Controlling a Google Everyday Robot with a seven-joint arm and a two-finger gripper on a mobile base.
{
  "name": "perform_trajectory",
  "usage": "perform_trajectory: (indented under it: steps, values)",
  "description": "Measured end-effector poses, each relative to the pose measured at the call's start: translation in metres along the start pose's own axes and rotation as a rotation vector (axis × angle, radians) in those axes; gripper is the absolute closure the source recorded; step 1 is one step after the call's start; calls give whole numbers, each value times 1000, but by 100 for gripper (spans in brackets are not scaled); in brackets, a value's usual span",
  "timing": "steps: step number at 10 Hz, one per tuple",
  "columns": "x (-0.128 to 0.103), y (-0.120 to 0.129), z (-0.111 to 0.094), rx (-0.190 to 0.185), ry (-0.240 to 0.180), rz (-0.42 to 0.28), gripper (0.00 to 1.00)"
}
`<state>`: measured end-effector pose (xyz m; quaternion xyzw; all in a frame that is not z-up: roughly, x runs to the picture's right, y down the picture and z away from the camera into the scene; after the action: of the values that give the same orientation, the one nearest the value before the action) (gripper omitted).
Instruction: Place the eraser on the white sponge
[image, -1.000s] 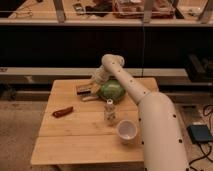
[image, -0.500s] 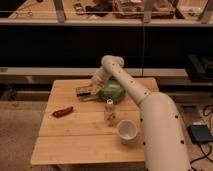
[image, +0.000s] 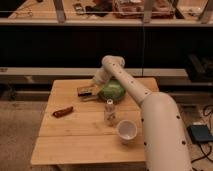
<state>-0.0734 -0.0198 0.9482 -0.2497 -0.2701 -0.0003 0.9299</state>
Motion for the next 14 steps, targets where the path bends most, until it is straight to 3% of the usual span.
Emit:
perform_trajectory:
  steps: [3,8,10,14]
  values:
    - [-6,1,4,-11,-8,9,94]
    - [-4,-2,4,-21,4,22,40]
    - [-8,0,6,-34,-9,27,24]
    - [-6,15,9,-95,-39,76,20]
